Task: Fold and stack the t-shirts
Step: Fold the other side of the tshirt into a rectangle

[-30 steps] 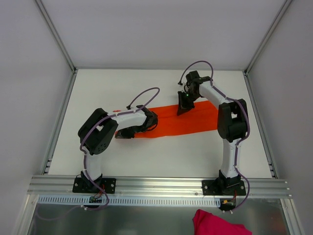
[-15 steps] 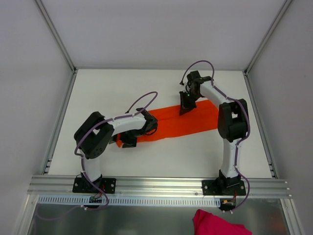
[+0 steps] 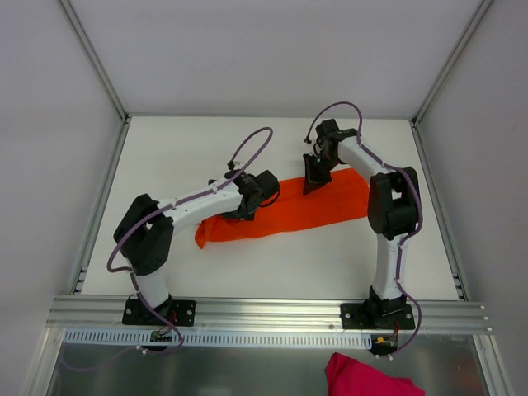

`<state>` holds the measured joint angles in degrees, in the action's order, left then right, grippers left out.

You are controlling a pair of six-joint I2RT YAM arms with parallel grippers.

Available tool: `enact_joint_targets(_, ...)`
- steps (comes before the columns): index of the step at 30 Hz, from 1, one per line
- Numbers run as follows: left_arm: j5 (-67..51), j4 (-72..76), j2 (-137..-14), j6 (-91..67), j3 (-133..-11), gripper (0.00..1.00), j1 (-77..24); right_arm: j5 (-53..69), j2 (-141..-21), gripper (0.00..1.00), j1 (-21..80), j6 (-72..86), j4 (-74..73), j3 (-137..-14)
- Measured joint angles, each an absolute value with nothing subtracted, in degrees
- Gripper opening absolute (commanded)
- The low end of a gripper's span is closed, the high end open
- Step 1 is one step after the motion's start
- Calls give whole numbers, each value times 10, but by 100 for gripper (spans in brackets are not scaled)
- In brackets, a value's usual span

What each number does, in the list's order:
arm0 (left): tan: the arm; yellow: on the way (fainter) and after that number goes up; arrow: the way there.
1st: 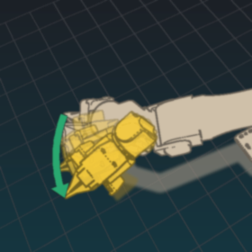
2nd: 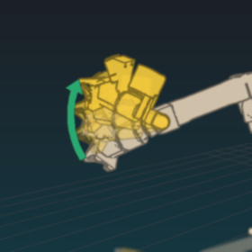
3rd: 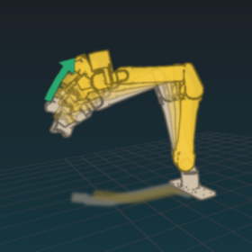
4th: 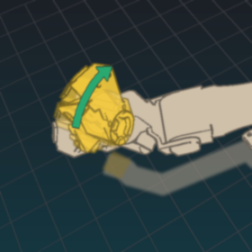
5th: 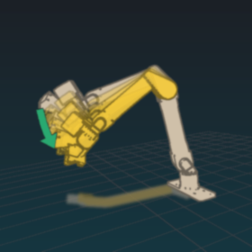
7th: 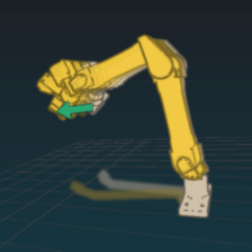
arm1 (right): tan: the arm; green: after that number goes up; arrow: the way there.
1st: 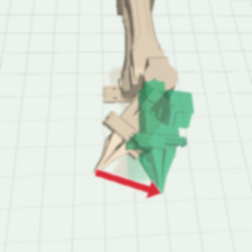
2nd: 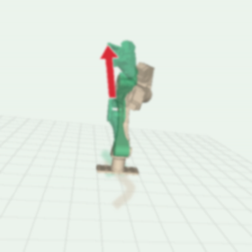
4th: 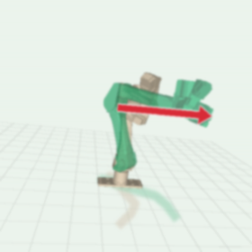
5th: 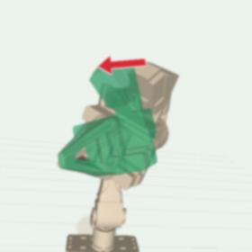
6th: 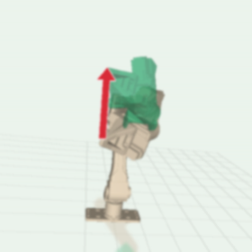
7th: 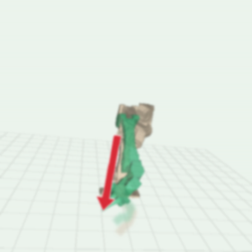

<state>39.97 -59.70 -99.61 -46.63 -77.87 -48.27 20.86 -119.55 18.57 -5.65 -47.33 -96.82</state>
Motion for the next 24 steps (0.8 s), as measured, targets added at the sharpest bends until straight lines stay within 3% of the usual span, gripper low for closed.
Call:
enact_joint_targets(9, 408, -590, -1129, -456, -807, 88, -483, 204, -1158, 1, 183, -57, -471, -945)
enact_joint_targets(24, 430, -738, -1092, -623, -744, 83, -482, 208, -1151, 1, 180, -56, -467, -938)
